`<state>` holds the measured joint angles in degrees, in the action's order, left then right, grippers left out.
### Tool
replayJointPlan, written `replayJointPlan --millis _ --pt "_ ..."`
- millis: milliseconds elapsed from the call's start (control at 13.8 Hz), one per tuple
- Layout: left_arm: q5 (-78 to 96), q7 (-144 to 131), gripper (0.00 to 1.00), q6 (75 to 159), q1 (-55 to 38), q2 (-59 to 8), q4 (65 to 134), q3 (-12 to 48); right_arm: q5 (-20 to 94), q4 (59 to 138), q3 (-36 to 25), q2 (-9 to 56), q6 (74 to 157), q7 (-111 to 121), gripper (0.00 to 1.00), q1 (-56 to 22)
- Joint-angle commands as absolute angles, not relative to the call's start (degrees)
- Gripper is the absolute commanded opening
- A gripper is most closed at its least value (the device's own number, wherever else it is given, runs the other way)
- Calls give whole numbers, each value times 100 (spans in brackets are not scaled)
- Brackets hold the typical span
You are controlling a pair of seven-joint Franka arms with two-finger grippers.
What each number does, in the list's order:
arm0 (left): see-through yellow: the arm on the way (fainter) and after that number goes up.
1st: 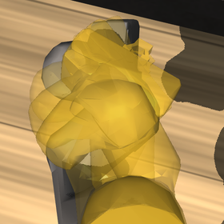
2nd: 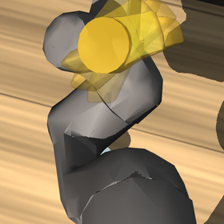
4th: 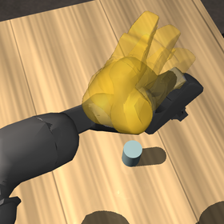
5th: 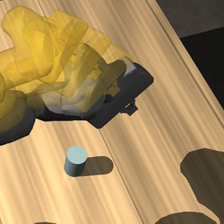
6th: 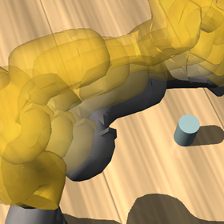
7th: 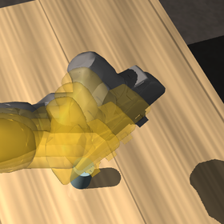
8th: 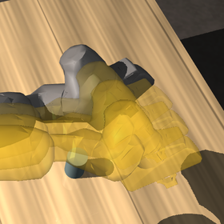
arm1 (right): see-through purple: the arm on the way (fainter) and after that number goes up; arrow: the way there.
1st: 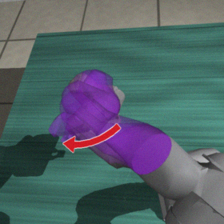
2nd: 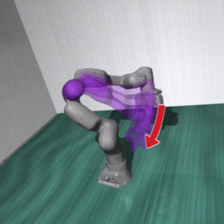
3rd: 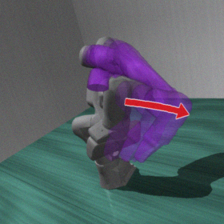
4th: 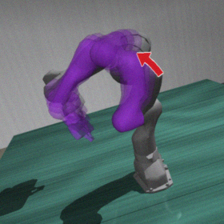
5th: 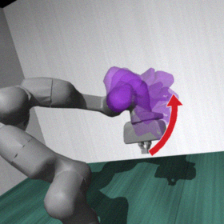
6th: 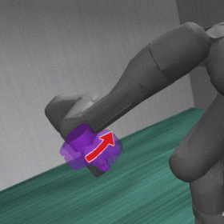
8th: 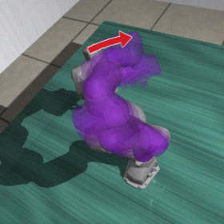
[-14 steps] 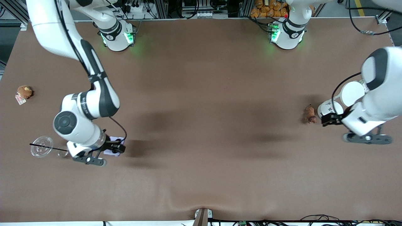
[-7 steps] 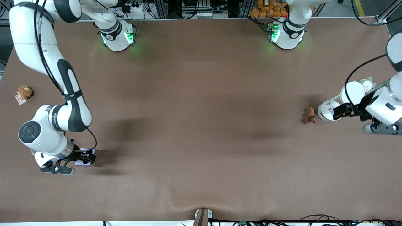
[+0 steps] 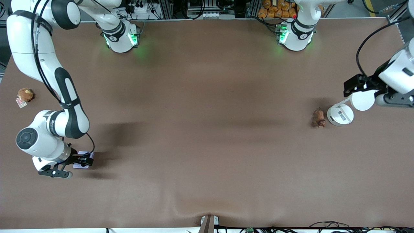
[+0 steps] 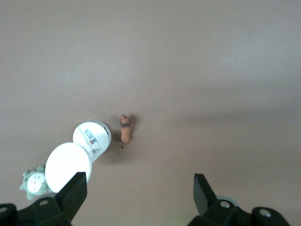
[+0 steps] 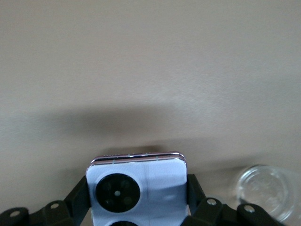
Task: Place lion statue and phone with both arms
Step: 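Release the lion beside the cup while the right gripper lowers the phone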
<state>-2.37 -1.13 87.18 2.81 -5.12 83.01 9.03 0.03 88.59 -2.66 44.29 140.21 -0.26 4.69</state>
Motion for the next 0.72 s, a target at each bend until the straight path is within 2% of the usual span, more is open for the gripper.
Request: replayJointPlan --millis 0,217,361,506,578,651 --pt "-114 -123 100 8456 246 -229 8499 782 -9 8877 -158 4535 14247 79 22 580" --pt "-79 -18 100 8255 255 -54 8578 581 -9 8877 -158 4649 14379 79 23 589" --pt "79 35 100 8244 264 254 8937 528 0 8877 -158 4676 14423 70 27 580" --pt "88 61 100 8244 255 246 8904 492 70 8877 -150 4746 14475 35 30 606" --pt "44 140 100 8262 237 194 8842 492 70 8886 -149 4746 14493 26 33 624" --pt "27 175 100 8270 194 159 8755 492 70 8886 -149 4755 14493 18 46 624"
